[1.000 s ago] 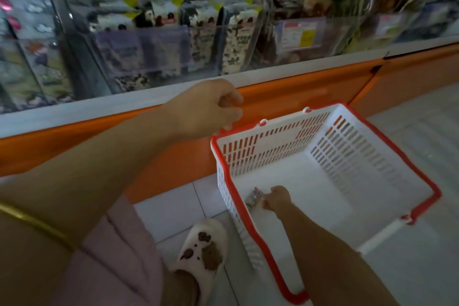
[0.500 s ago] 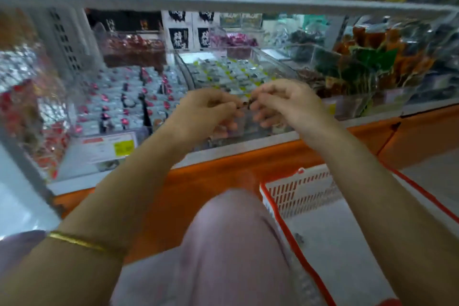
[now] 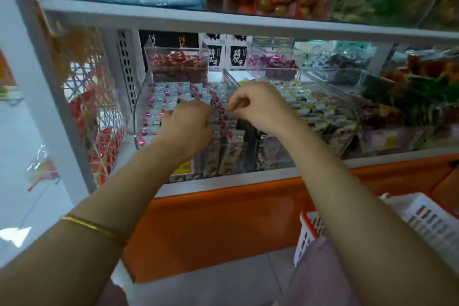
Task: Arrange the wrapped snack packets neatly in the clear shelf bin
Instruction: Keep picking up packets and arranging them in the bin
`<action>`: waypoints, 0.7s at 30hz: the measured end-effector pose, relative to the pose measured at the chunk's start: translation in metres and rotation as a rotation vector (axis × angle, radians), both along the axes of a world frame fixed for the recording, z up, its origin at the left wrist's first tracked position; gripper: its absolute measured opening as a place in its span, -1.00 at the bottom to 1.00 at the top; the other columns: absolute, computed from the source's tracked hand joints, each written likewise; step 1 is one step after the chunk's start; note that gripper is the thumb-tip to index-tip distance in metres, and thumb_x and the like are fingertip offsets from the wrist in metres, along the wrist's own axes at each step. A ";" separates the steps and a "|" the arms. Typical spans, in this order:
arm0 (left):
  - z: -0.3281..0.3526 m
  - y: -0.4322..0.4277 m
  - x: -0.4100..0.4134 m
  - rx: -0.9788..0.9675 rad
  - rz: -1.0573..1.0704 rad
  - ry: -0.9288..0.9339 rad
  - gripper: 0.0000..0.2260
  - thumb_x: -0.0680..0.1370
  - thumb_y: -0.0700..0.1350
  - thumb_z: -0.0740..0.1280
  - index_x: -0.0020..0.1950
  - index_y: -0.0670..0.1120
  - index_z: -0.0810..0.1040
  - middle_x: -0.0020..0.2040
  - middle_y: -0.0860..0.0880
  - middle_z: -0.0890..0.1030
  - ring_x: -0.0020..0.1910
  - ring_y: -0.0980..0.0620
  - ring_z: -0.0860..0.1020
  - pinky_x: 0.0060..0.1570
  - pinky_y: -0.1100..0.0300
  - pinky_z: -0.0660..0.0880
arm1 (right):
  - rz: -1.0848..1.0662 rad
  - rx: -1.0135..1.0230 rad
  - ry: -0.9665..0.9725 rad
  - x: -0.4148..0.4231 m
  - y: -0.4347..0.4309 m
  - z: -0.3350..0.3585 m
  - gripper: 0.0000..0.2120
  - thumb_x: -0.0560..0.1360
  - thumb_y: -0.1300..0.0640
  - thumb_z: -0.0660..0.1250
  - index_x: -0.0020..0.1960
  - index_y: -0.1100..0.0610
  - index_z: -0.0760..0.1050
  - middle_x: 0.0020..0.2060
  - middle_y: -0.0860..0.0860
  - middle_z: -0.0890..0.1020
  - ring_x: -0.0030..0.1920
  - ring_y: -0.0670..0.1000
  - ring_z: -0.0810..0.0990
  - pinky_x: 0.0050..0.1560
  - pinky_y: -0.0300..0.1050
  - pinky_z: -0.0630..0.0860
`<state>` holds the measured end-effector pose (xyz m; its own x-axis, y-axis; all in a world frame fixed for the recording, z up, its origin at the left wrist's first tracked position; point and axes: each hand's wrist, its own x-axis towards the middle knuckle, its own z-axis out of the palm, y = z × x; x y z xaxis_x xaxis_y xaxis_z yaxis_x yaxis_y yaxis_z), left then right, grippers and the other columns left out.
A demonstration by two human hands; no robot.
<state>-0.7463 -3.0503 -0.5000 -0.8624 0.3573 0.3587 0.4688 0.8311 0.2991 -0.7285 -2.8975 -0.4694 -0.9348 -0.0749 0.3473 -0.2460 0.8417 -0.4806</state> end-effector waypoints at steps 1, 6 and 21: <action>-0.002 0.002 -0.004 -0.057 -0.023 -0.005 -0.85 0.57 -0.15 0.15 0.01 -0.13 0.49 -0.05 -0.05 0.48 0.07 -0.13 0.44 0.15 -0.07 0.35 | 0.012 0.033 -0.006 -0.003 0.000 0.000 -0.88 0.45 0.29 0.38 -0.09 0.11 0.64 -0.22 -0.07 0.57 -0.16 -0.07 0.54 -0.06 -0.17 0.48; -0.025 -0.001 -0.019 -0.266 -0.104 -0.025 -0.64 0.62 0.05 0.00 0.39 0.04 0.32 0.40 0.05 0.36 0.42 0.02 0.23 0.38 -0.22 0.05 | 0.044 0.245 -0.052 -0.007 0.003 -0.007 -0.91 0.39 0.10 0.45 -0.11 -0.04 0.64 -0.14 -0.10 0.56 0.09 -0.04 0.39 0.02 -0.11 0.36; -0.023 -0.018 -0.013 -0.180 -0.052 -0.035 -0.71 0.62 -0.02 0.07 0.19 -0.02 0.51 0.28 0.04 0.48 0.39 0.05 0.27 0.43 -0.16 0.03 | 0.008 0.548 -0.119 -0.005 0.002 -0.020 -0.70 0.50 0.18 0.34 0.19 -0.07 0.55 0.36 0.07 0.34 0.38 0.17 0.27 0.38 0.09 0.22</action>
<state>-0.7592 -3.0685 -0.5226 -0.8518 0.4574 0.2553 0.5045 0.8475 0.1649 -0.7335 -2.8958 -0.4896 -0.9638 -0.2218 0.1482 -0.2241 0.9746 0.0018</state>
